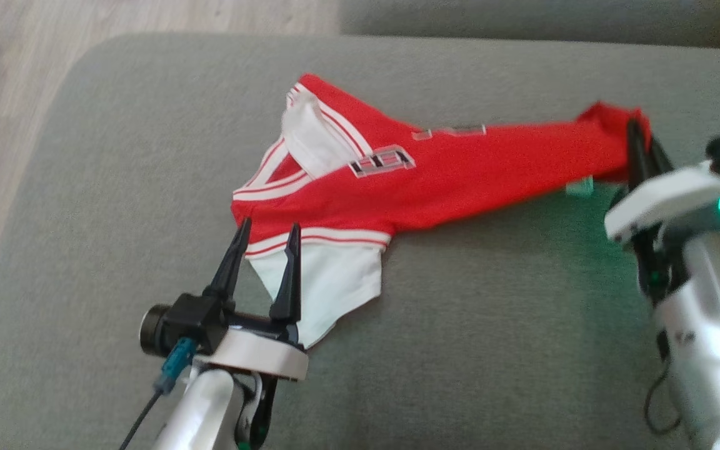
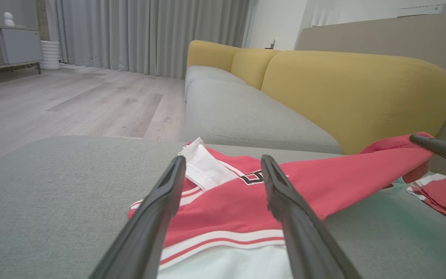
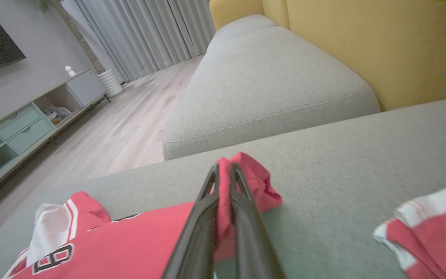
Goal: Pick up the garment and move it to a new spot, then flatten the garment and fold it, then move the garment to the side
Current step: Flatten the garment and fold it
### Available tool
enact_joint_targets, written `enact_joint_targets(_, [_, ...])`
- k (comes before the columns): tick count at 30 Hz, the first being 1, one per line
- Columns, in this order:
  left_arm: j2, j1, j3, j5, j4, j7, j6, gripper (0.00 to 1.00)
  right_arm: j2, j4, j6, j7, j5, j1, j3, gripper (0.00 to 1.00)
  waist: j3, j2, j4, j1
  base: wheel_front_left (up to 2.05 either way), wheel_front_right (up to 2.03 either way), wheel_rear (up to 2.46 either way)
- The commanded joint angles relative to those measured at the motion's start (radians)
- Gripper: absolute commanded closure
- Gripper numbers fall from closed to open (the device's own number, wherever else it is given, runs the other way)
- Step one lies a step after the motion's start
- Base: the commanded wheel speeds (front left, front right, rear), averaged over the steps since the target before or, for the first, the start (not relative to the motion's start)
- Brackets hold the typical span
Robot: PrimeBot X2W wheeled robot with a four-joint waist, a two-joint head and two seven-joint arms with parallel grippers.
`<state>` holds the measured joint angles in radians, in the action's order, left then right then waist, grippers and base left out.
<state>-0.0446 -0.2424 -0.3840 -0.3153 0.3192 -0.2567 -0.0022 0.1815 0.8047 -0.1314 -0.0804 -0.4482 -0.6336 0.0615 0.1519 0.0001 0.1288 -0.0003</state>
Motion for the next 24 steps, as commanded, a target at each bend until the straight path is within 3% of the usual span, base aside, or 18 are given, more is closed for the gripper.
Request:
enact_joint_targets(1, [-0.006,-0.004,0.043,0.011,-0.026,-0.005,-0.007,0.0,-0.015,-0.059,0.001,-0.012,0.012,0.025,0.006,1.0,-0.054,-0.0001,-0.055,0.0003,0.0,0.0,0.0])
enact_joint_targets(10, [-0.006,0.042,0.079,0.028,-0.027,-0.005,-0.019,0.0,-0.105,-0.285,0.001,0.029,0.094,0.354,-0.101,1.0,-0.099,-0.0001,-0.109,0.0003,0.0,0.0,0.0])
enact_joint_targets(11, [-0.006,0.043,0.083,0.029,-0.027,-0.005,-0.019,0.0,-0.113,-0.311,0.001,0.034,0.106,0.388,-0.111,0.68,-0.099,-0.0001,-0.112,0.0003,0.0,0.0,0.0])
enact_joint_targets(12, [-0.006,0.044,0.086,0.03,-0.027,-0.005,-0.02,0.0,-0.119,-0.336,0.001,0.034,0.122,0.418,-0.12,0.0,-0.099,-0.0001,-0.115,0.0003,0.0,0.0,0.0])
enact_joint_targets(16, [-0.006,0.048,0.095,0.037,-0.024,-0.005,-0.027,0.0,-0.129,-0.44,0.001,0.002,0.183,0.494,-0.115,0.0,-0.1,-0.0001,-0.126,0.0003,0.0,0.0,0.0])
enact_joint_targets(24, [-0.006,0.058,0.101,0.044,-0.019,-0.005,-0.034,0.0,-0.131,-0.587,0.001,-0.066,0.214,0.577,0.019,0.0,-0.108,-0.0001,-0.144,0.0003,0.0,0.0,0.0])
